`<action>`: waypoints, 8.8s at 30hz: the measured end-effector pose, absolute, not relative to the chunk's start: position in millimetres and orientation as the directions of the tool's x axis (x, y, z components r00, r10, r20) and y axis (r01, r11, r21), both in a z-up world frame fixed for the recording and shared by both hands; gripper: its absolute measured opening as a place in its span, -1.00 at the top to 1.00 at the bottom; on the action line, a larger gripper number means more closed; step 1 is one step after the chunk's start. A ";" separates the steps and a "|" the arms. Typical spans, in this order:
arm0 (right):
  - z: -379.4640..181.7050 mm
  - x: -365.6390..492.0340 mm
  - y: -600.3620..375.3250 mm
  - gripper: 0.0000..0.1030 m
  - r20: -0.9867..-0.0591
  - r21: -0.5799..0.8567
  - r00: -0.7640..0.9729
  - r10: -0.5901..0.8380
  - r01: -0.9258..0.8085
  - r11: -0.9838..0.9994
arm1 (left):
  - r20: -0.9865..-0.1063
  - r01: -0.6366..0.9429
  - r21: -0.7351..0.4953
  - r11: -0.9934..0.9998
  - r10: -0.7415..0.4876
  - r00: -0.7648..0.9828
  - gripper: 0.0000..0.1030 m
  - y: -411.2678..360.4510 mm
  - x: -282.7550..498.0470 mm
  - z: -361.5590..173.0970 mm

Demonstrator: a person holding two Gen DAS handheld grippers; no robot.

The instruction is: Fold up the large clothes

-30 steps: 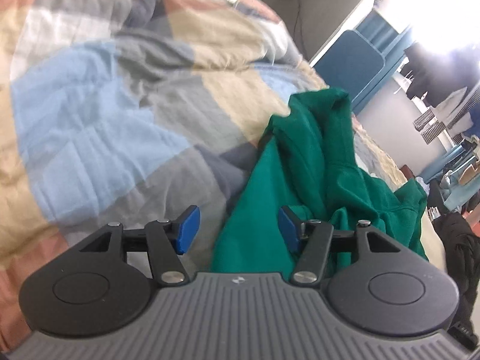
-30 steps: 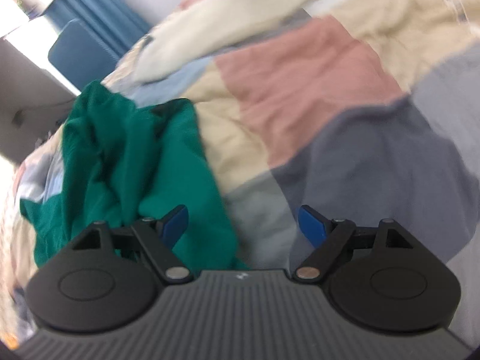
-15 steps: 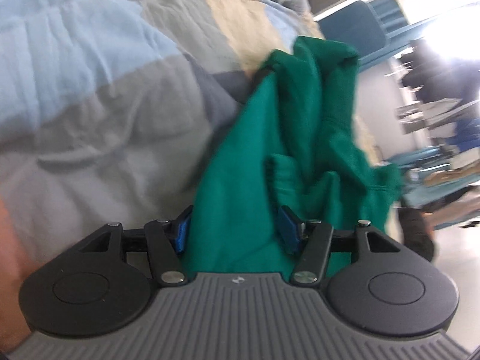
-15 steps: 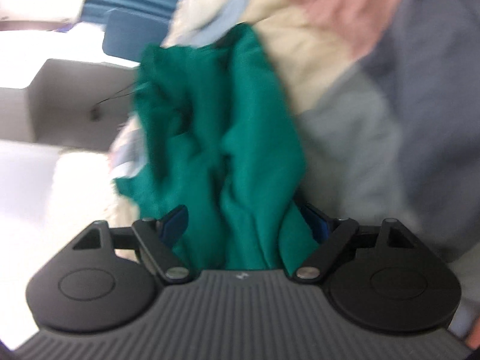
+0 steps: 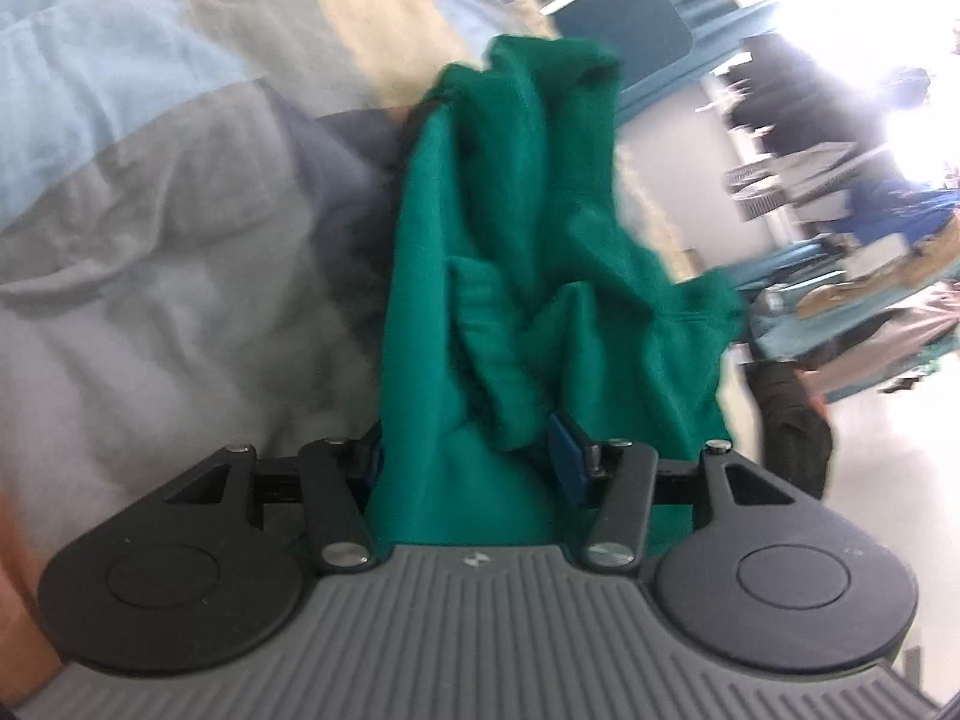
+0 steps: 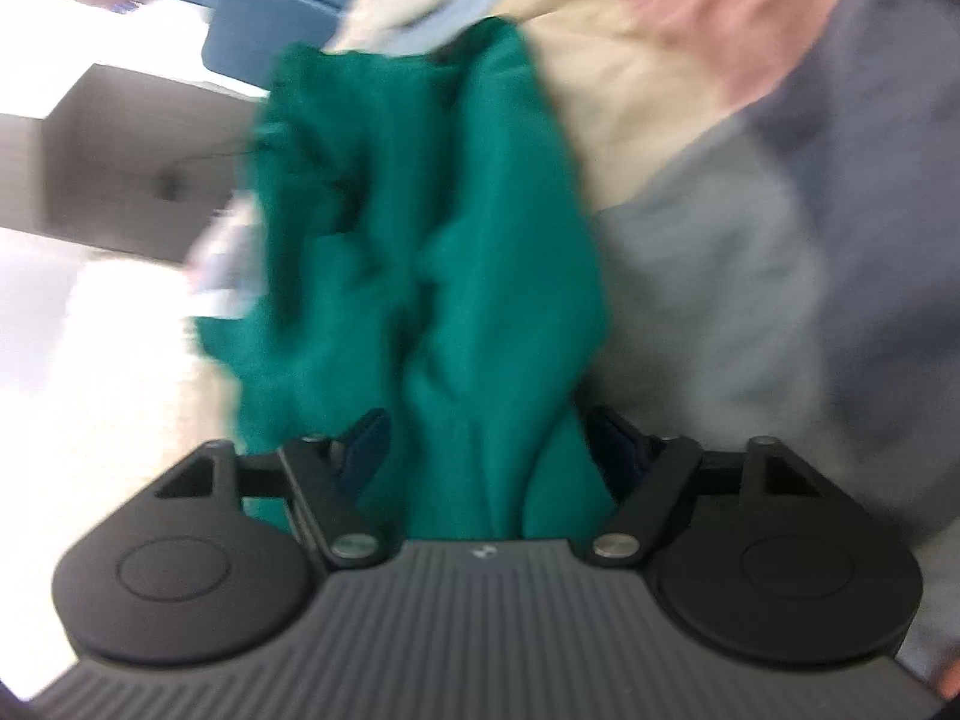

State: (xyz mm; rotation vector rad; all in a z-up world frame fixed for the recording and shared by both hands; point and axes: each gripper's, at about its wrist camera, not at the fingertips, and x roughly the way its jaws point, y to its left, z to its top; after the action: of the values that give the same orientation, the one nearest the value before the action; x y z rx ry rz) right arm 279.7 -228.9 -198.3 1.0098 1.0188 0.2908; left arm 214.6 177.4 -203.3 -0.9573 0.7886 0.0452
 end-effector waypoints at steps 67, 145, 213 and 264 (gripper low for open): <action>-189.6 535.5 -228.5 0.73 -0.525 0.822 0.688 0.501 0.256 0.509 | -0.322 -0.218 -0.906 0.362 -0.258 0.911 0.88 289.6 426.8 -200.8; -150.8 488.8 -60.6 0.08 -0.592 0.249 0.704 0.392 -0.303 0.920 | -0.477 -0.136 -0.411 0.901 -0.085 0.875 -0.44 167.3 442.7 -157.6; -185.3 375.5 -154.5 -1.00 -0.542 0.767 0.650 0.532 0.123 0.630 | -0.501 -0.259 -0.750 0.609 -0.266 0.824 -0.84 163.5 310.2 -199.4; -148.2 314.7 -205.6 0.55 -0.443 0.831 0.731 0.519 0.117 0.544 | -0.426 -0.298 -0.815 0.497 -0.165 0.890 0.53 177.3 229.7 -160.8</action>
State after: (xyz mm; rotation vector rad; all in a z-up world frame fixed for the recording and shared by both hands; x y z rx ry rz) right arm 314.7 -205.6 -148.2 0.9859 0.7377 0.2663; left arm 229.7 177.3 -160.8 -1.0593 0.4906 0.0843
